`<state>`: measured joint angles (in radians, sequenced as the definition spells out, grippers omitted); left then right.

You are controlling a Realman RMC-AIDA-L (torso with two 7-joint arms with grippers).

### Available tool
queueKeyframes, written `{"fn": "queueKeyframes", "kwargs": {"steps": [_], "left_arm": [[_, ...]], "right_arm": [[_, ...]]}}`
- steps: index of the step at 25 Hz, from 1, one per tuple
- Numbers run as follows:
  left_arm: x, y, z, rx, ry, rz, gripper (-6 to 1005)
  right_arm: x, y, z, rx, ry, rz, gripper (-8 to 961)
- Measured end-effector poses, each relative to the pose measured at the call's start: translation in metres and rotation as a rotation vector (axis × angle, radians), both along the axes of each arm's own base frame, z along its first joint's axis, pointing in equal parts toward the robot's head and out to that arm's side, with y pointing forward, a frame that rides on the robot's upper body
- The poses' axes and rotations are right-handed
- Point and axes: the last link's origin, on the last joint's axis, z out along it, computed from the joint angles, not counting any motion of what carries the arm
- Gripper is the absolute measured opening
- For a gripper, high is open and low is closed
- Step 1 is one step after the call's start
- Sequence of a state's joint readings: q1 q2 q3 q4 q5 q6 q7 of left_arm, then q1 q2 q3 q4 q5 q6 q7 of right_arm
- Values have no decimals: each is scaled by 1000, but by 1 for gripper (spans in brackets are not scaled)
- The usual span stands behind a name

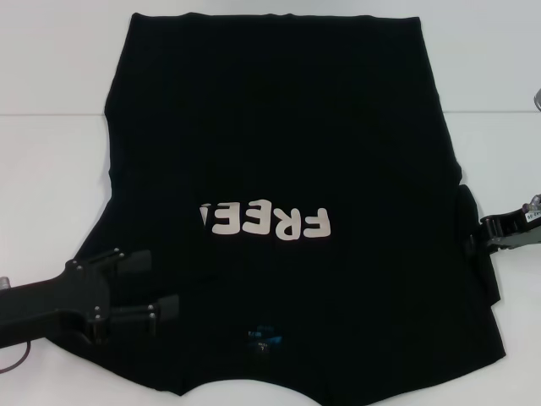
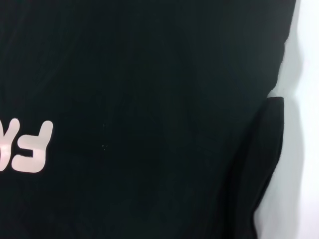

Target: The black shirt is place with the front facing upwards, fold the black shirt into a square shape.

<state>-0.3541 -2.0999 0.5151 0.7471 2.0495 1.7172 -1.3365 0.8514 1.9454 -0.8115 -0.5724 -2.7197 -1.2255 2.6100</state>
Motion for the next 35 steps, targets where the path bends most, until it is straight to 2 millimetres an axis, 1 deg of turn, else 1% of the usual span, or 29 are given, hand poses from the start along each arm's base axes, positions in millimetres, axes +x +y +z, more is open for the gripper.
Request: {"fn": "queueKeyframes", "kwargs": {"steps": [2,8,13,18,22,29,35], "left_arm": [[0,0,0,-1,-1,2,950],[-1,1,-1,0,8,9,950],[-1,1,-2,-10,12,11,950],[-1,1,-3,-14,10,15,950],[-1,1,-3,-17,9,20,950],[-1,0,-4,-18,5,24,950],[-2,-2,-4,-18,5,28,950]], "right_arm": [[0,0,0,1,0,-1,436],[0,0,1,3,-1,-2,195],[1,0,0,-7,-11,0,40],[1,0,2,-4,-14,3,40],[4,-1,7,3,-11,-4,40],[7,0,25,46,-2,-5,41],[8,0,36,72,17,-5,41]]}}
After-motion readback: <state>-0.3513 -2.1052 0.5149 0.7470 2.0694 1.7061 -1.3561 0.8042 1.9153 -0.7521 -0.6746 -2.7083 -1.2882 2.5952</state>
